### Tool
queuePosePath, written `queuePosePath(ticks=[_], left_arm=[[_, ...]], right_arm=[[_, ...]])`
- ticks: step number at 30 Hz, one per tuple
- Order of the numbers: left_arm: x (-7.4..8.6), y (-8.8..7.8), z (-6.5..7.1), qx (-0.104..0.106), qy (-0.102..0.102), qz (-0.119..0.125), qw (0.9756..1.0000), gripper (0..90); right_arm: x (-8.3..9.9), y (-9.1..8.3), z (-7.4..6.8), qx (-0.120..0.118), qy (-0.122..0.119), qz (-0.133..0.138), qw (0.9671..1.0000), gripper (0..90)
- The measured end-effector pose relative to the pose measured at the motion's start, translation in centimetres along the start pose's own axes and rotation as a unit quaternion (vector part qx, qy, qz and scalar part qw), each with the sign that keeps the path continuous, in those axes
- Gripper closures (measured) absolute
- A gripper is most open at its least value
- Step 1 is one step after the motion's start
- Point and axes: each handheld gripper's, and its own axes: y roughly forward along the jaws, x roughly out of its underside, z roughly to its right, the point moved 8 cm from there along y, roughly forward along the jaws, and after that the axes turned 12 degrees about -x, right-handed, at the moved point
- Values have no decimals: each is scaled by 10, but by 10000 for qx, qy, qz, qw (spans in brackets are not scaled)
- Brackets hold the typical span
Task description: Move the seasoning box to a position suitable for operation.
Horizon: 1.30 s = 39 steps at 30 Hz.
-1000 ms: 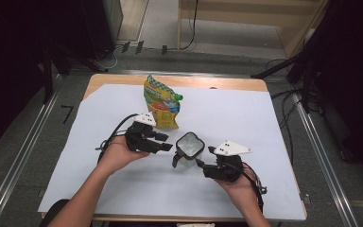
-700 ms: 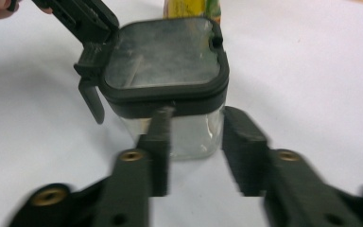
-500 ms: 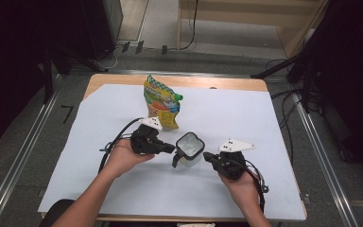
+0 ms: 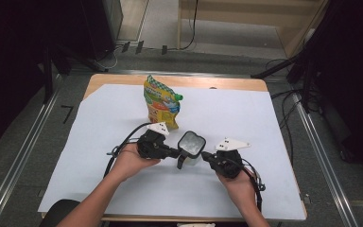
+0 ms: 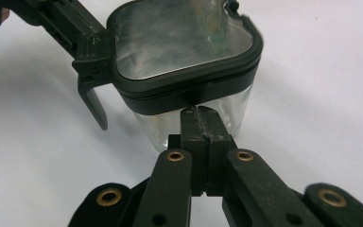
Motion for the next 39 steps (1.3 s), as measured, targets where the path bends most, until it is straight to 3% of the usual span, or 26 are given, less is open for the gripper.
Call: queuePosePath(ticks=[5, 14, 16, 20, 25, 28, 30, 34, 39], left_arm=[[-2, 3, 5, -14, 33, 70, 10000, 900], [-8, 12, 19, 161, -49, 225, 9996, 900], [-10, 14, 24, 218, -9, 250, 9995, 900], [-11, 14, 26, 174, 76, 272, 9994, 900], [-11, -2, 22, 239, 167, 304, 9991, 900], [-12, -8, 18, 262, 123, 355, 9990, 890], [-13, -17, 11, 219, 75, 482, 9986, 874], [-14, -20, 2, 46, 107, 543, 9985, 747], [-14, -22, -4, 81, 43, 635, 9979, 597]], right_arm=[[-1, 0, 6, 65, 41, 25, 10000, 900], [-3, -1, 19, 159, 144, 100, 9997, 900], [-3, -1, 22, 190, 269, 97, 9994, 900], [-3, -3, 24, 183, 262, 95, 9994, 900], [-1, -13, 13, 103, 265, 119, 9995, 900], [0, -18, 7, 67, 230, 116, 9996, 900], [0, -25, -5, 26, 240, 141, 9996, 900], [7, -30, -24, -149, 232, 193, 9994, 900], [8, -17, -46, -333, -39, 74, 9994, 900]])
